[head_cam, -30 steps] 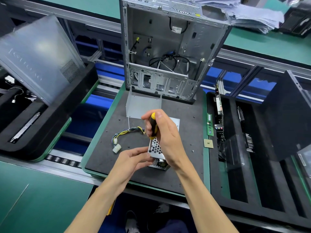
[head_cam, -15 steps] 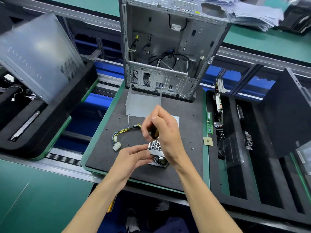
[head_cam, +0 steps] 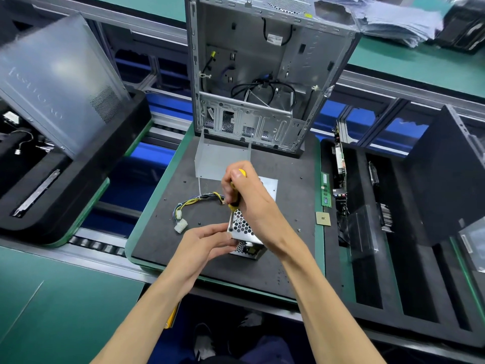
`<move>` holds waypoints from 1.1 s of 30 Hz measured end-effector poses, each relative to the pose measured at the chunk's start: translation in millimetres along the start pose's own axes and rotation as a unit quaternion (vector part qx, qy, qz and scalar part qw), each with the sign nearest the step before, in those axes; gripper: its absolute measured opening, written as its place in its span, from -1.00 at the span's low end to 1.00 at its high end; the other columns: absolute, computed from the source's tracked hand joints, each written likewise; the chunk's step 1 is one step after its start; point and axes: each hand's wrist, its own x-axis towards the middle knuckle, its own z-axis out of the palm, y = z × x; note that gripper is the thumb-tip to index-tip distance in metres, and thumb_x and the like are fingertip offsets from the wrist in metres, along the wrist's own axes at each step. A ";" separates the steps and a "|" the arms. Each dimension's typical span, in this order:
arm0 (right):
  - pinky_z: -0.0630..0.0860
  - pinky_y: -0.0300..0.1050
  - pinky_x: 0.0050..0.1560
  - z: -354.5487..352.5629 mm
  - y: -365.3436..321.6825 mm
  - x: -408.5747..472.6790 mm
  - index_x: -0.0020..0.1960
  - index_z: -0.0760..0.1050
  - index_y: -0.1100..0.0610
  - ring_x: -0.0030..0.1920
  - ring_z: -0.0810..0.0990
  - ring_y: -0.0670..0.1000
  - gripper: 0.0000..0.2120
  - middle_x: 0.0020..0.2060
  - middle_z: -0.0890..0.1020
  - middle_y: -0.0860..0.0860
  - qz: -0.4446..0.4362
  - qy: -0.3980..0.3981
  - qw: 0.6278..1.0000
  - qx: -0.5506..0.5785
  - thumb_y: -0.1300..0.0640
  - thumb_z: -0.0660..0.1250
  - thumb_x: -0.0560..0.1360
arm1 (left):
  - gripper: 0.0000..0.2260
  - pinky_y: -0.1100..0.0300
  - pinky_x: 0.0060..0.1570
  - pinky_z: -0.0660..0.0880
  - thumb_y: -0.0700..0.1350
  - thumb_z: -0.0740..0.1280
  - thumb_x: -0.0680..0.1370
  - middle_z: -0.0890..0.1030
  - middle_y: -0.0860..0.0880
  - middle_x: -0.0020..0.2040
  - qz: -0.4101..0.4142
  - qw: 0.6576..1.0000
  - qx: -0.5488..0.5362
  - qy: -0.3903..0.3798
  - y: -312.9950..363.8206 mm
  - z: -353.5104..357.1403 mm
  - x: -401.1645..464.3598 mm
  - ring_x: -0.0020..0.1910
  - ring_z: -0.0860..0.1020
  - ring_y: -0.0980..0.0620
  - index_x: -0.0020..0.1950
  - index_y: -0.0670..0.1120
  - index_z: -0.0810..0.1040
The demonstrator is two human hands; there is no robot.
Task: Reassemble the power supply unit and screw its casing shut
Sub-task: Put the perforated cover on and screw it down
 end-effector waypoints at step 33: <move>0.34 -0.21 -0.12 0.7 7.6 0.5 0.25 0.55 -0.05 -0.24 0.36 -0.07 -0.63 -0.28 0.46 -0.13 -0.051 0.038 0.998 0.030 -0.05 0.00 0.68 | -0.73 0.19 -0.04 0.65 -0.31 0.40 0.55 0.73 -0.24 -0.03 0.003 1.000 0.005 -0.007 2.3 2.4 -2.2 0.04 0.71 -0.16 -0.15 0.02 0.78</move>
